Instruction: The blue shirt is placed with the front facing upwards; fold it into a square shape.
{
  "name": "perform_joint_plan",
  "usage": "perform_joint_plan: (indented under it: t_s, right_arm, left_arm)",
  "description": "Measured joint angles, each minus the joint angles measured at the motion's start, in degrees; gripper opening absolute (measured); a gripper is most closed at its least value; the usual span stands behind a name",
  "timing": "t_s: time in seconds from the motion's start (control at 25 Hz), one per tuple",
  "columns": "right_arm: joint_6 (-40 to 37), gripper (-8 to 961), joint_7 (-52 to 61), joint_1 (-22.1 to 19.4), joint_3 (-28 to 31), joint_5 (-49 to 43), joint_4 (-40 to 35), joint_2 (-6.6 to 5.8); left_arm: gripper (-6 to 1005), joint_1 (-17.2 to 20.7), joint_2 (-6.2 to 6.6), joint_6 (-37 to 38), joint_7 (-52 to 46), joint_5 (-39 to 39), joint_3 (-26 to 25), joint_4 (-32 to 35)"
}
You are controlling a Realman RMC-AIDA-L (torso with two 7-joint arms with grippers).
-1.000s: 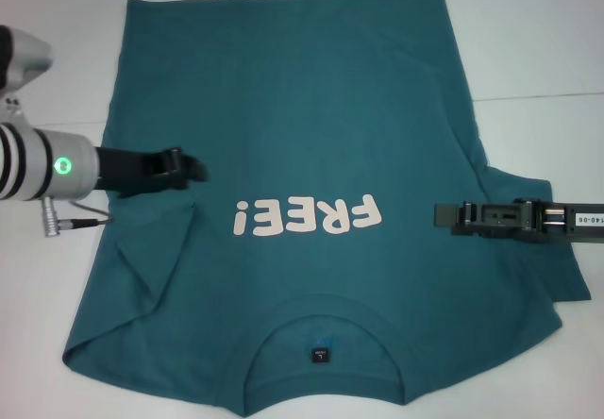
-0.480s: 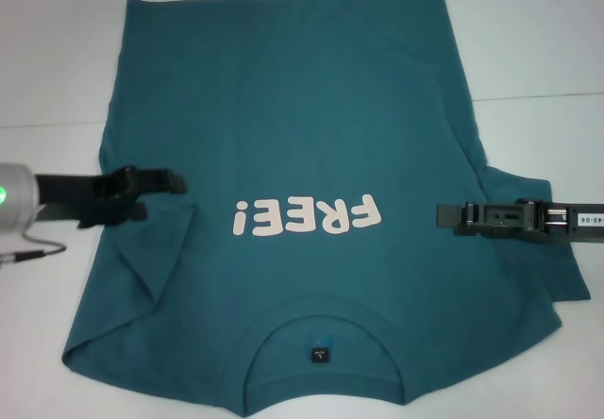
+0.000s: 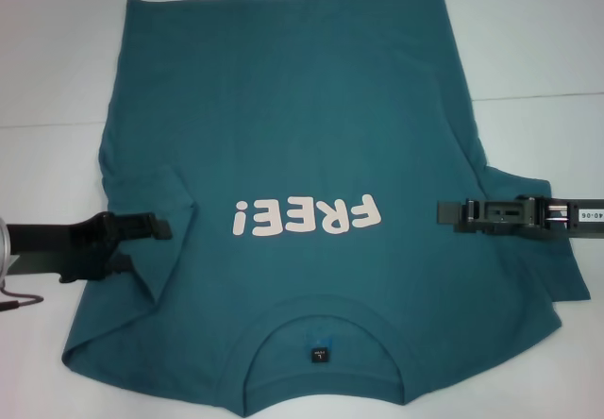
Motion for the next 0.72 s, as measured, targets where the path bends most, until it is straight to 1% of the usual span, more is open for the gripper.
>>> perform_joint_plan:
  t_s: [0.32, 0.72]
  right_arm:
    - [0.07, 867, 0.00, -0.38, 0.22, -0.03, 0.00, -0.04]
    - [0.17, 867, -0.12, -0.42, 0.38, -0.03, 0.00, 0.00]
  left_arm:
    - [873, 0.49, -0.18, -0.43, -0.05, 1.26, -0.63, -1.90]
    - [873, -0.87, -0.02, -4.38, -0.08, 1.27, -0.20, -6.40]
